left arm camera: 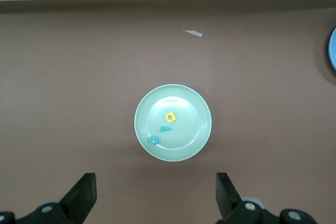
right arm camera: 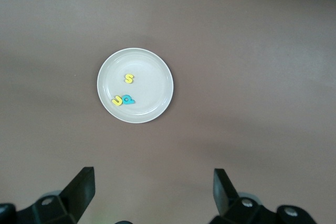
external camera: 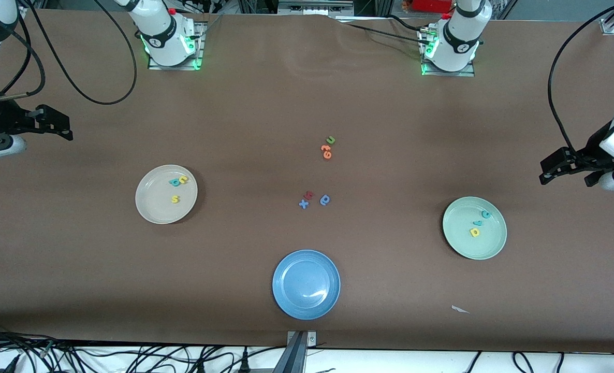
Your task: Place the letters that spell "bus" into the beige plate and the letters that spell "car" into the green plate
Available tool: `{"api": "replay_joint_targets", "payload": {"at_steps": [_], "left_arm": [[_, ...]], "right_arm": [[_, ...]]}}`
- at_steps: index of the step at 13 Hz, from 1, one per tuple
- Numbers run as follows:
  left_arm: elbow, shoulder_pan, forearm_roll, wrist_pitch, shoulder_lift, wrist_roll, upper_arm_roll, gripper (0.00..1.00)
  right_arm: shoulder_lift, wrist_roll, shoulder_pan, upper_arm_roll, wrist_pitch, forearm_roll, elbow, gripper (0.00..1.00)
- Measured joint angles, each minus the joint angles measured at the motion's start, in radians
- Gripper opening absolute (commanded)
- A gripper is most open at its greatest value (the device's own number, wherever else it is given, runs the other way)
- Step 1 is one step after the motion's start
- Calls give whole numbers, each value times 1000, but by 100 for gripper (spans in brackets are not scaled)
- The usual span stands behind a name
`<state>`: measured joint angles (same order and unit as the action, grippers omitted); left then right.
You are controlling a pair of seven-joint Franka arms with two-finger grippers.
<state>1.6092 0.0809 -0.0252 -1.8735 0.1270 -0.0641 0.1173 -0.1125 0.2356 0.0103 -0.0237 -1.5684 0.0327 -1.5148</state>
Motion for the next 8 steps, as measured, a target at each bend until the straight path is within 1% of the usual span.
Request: {"api": "replay_joint_targets", "payload": {"at_steps": [8], "left_arm": [[0,0,0,0,0,0,0,100]], "right_arm": [[-2,-23,0,12,20,0,0,100]]}}
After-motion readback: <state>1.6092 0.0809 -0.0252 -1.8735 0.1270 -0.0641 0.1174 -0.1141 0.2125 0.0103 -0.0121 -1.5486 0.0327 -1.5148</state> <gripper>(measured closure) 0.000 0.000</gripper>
